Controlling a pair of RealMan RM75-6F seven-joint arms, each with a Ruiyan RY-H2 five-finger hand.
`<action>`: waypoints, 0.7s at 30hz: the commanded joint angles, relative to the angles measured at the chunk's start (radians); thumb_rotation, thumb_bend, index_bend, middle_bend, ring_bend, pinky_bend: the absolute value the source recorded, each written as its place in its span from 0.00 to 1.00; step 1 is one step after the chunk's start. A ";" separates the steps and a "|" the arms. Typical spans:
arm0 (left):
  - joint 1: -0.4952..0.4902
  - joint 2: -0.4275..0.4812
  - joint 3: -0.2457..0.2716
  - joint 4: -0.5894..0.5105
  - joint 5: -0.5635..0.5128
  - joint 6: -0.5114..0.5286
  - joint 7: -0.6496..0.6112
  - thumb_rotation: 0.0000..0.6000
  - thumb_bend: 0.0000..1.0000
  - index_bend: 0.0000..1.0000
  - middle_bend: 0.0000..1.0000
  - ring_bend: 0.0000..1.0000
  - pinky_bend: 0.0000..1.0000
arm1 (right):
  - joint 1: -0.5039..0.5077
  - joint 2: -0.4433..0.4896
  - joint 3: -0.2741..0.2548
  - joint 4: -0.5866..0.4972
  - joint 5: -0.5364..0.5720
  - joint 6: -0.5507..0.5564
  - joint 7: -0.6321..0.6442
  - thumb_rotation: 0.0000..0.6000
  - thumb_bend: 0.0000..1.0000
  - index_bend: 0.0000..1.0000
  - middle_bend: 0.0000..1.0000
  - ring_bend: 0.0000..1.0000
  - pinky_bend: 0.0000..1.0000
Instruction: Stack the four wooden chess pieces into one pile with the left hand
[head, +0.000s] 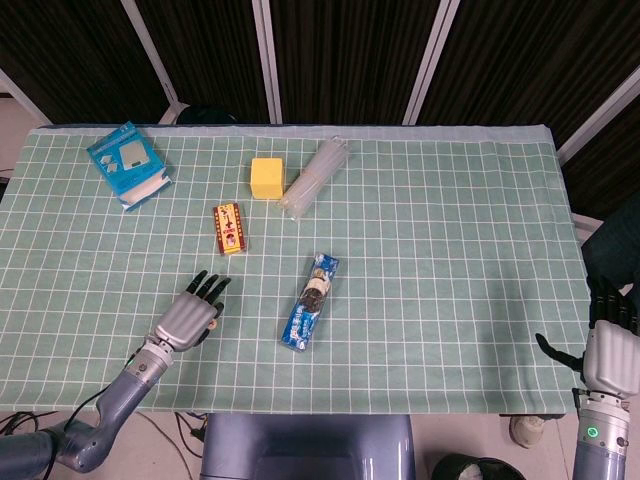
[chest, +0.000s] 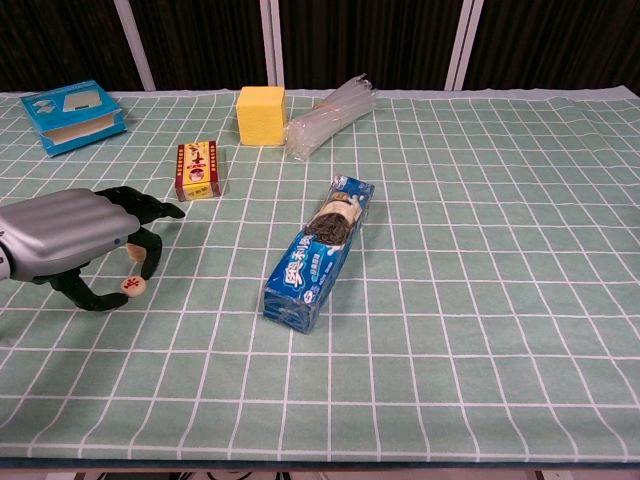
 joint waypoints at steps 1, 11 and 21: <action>-0.001 0.001 -0.001 -0.002 -0.002 0.000 0.003 1.00 0.30 0.51 0.03 0.00 0.00 | 0.000 -0.001 0.000 0.000 -0.001 0.001 0.000 1.00 0.23 0.00 0.01 0.00 0.00; -0.001 0.006 -0.004 -0.013 0.004 0.008 -0.006 1.00 0.32 0.52 0.03 0.00 0.00 | 0.000 -0.003 -0.001 0.003 -0.004 0.004 -0.001 1.00 0.23 0.00 0.01 0.00 0.00; -0.007 0.062 -0.035 -0.098 0.005 0.040 -0.008 1.00 0.32 0.53 0.03 0.00 0.00 | 0.000 -0.004 -0.001 0.005 -0.006 0.005 -0.002 1.00 0.23 0.00 0.01 0.00 0.00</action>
